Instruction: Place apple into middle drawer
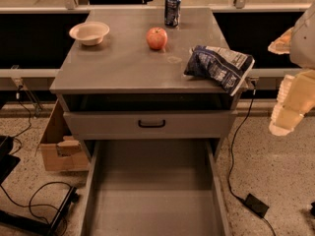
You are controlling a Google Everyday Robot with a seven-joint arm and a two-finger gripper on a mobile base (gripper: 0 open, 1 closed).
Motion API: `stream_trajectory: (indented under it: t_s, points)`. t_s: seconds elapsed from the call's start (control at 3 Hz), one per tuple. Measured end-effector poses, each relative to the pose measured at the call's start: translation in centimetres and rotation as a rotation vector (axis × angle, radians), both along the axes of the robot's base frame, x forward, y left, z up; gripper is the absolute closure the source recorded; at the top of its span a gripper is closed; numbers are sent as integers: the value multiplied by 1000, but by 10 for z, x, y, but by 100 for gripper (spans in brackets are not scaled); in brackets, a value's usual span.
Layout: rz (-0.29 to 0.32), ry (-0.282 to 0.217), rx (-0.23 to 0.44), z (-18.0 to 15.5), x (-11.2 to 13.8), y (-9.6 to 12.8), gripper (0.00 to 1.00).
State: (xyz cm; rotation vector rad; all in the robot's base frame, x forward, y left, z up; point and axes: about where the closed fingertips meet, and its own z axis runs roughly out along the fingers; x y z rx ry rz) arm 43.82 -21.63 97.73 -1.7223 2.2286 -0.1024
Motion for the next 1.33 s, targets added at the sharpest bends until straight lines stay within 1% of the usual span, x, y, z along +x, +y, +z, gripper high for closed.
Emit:
stream_trajectory:
  t_s: [0.33, 0.67, 1.0, 1.33]
  points:
    - [0, 0, 0, 0, 0, 0, 0]
    - [34, -46, 58, 0, 34, 10, 0]
    - [83, -97, 163, 4, 89, 30, 0]
    - [81, -145, 280, 15, 149, 56, 0]
